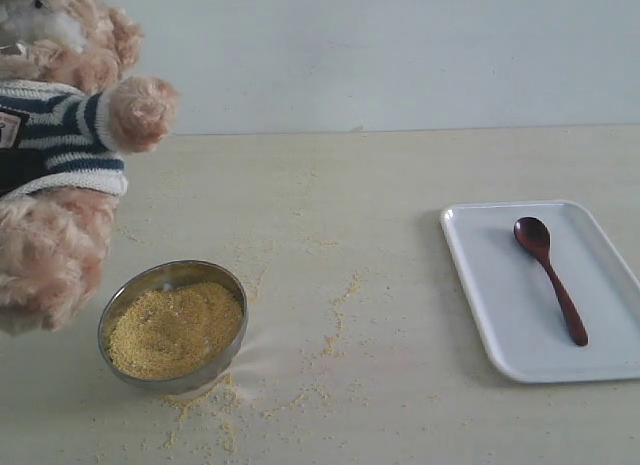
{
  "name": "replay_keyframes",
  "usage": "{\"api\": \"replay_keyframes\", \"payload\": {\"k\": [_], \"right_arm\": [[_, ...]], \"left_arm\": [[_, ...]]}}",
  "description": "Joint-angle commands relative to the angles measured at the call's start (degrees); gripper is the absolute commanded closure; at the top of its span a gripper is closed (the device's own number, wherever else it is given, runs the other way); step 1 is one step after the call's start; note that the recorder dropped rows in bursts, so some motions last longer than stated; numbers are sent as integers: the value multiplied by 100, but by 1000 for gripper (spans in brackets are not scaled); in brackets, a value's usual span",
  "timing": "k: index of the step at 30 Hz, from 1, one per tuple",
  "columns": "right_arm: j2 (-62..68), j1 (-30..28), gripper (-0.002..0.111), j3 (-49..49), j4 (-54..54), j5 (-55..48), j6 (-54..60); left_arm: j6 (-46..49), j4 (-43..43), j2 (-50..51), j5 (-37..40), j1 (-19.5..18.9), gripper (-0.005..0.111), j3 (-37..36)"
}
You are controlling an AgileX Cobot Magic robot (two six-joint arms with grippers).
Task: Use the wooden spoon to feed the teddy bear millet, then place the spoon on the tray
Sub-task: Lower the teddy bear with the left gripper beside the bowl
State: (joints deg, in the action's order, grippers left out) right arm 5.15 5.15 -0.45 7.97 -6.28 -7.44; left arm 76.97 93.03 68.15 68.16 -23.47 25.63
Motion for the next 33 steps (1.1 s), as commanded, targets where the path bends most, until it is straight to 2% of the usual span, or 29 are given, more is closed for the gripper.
{"api": "replay_keyframes", "payload": {"k": [1, 10, 16, 24, 29, 33], "right_arm": [[11, 7, 109, 45, 1, -109, 268], [11, 7, 109, 45, -40, -97, 199], [11, 7, 109, 45, -1118, -130, -842], [11, 7, 109, 45, -1118, -130, -842], [11, 7, 109, 45, -1118, -130, -842], [11, 7, 109, 45, -1130, -170, -841]], "left_arm": [[-46, 35, -58, 181, 7, 102, 27], [63, 0, -58, 181, 7, 102, 27], [61, -112, -58, 181, 7, 102, 27], [157, -35, -58, 181, 7, 102, 27], [275, 52, -58, -220, 7, 102, 27], [275, 52, -58, -116, 7, 102, 27]]}}
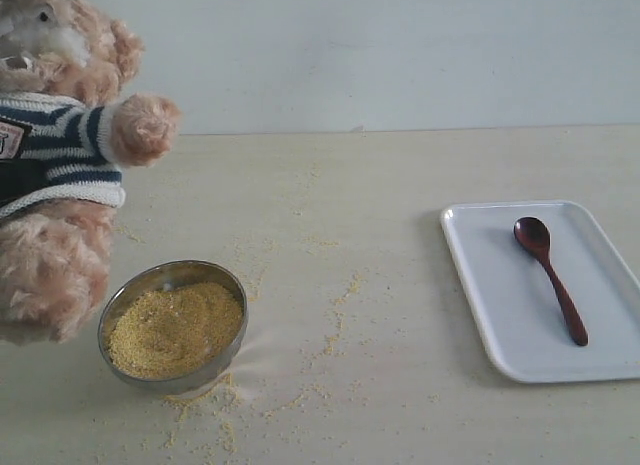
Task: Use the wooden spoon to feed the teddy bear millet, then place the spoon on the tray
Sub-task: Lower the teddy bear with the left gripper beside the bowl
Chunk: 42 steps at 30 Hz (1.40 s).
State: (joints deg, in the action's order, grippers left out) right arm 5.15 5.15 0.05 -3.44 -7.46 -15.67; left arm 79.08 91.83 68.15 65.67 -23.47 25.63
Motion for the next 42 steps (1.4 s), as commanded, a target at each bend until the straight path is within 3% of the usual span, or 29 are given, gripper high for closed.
{"api": "replay_keyframes", "payload": {"k": [1, 4, 11, 19, 27, 42], "right_arm": [[11, 7, 109, -5, 10, -53, -18], [-2, 7, 109, -5, 302, -360, -18], [-515, 7, 109, -5, 2687, -703, -18], [-515, 7, 109, -5, 2619, -1150, -22], [-515, 7, 109, -5, 2651, -1126, -22], [-515, 7, 109, -5, 2651, -1126, -34]], "left_arm": [[64, 171, -58, 133, 7, 102, 27], [64, 171, -58, 133, 7, 102, 27], [64, 202, -58, 24, 7, 102, 27], [64, 811, -58, -346, 7, 102, 37], [160, 779, -36, -2003, 7, 102, 48], [3205, 811, 84, -2932, 7, 102, 48]]}}
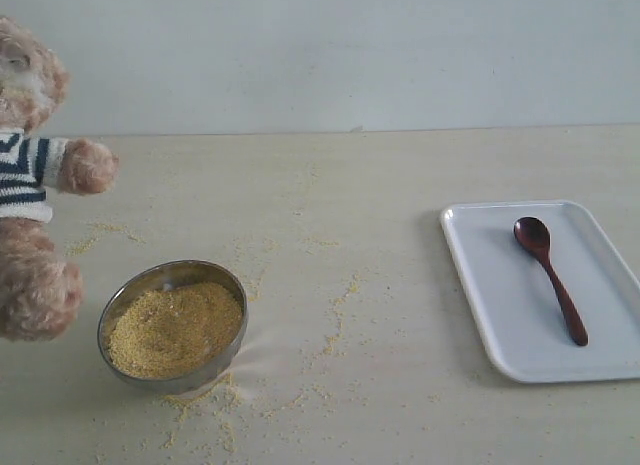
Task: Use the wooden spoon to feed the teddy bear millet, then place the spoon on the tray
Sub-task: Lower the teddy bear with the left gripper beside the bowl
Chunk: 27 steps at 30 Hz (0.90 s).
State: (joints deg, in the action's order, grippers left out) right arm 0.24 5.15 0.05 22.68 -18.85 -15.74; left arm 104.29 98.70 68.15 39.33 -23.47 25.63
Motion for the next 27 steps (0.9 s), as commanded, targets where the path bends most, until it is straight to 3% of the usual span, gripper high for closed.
{"api": "replay_keyframes", "payload": {"k": [1, 27], "right_arm": [[-24, 7, 109, -5, 39, 13, -26], [-24, 7, 109, -5, 39, 13, -26]], "left_arm": [[786, 125, 145, -383, 7, 102, 48], [1319, 125, 3081, 131, 7, 102, 1894]]}}
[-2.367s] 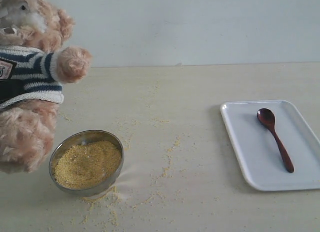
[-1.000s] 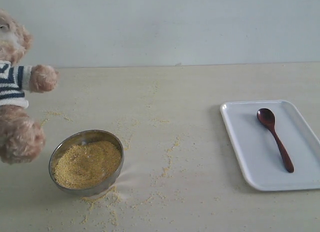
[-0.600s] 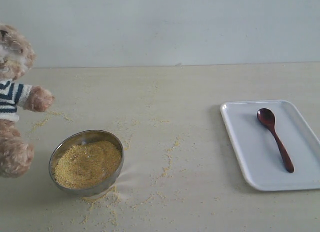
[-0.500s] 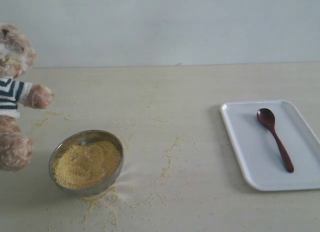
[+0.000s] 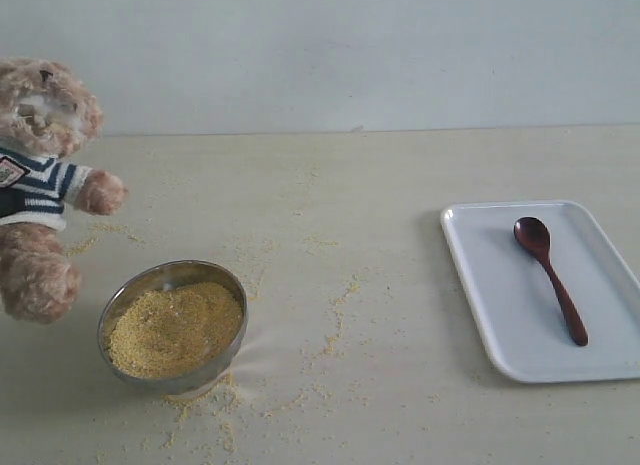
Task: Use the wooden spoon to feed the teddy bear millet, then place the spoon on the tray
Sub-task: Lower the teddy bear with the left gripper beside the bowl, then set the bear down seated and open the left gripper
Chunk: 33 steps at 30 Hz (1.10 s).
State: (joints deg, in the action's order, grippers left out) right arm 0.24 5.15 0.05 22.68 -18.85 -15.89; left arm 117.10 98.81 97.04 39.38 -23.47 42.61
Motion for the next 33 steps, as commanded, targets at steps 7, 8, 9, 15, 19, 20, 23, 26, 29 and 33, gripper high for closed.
{"api": "replay_keyframes", "payload": {"k": [7, 8, 9, 15, 19, 20, 23, 26, 29, 33], "right_arm": [[-24, 7, 109, -5, 39, 13, -12], [-24, 7, 109, -5, 39, 13, -12], [-24, 7, 109, -5, 39, 13, -12], [-24, 7, 109, -5, 39, 13, -12], [-24, 7, 109, -5, 39, 13, -12], [-24, 7, 109, -5, 39, 13, -12], [-24, 7, 109, -5, 39, 13, -12], [-24, 7, 109, -5, 39, 13, -12], [-24, 7, 109, -5, 39, 13, -12], [-24, 7, 109, -5, 39, 13, -12]], "left_arm": [[261, 114, 757, 194, 7, 102, 236], [356, 114, 846, 264, 7, 102, 236], [483, 114, 972, 391, 7, 102, 244], [507, 114, 1530, 843, 7, 102, 426], [507, 114, 1736, 843, 7, 102, 531], [507, 114, 1766, 843, 7, 102, 537], [507, 114, 1815, 843, 7, 102, 542], [507, 114, 1827, 995, 7, 102, 542], [507, 114, 1827, 1283, 7, 102, 542], [507, 114, 1827, 1353, 7, 102, 542]]}}
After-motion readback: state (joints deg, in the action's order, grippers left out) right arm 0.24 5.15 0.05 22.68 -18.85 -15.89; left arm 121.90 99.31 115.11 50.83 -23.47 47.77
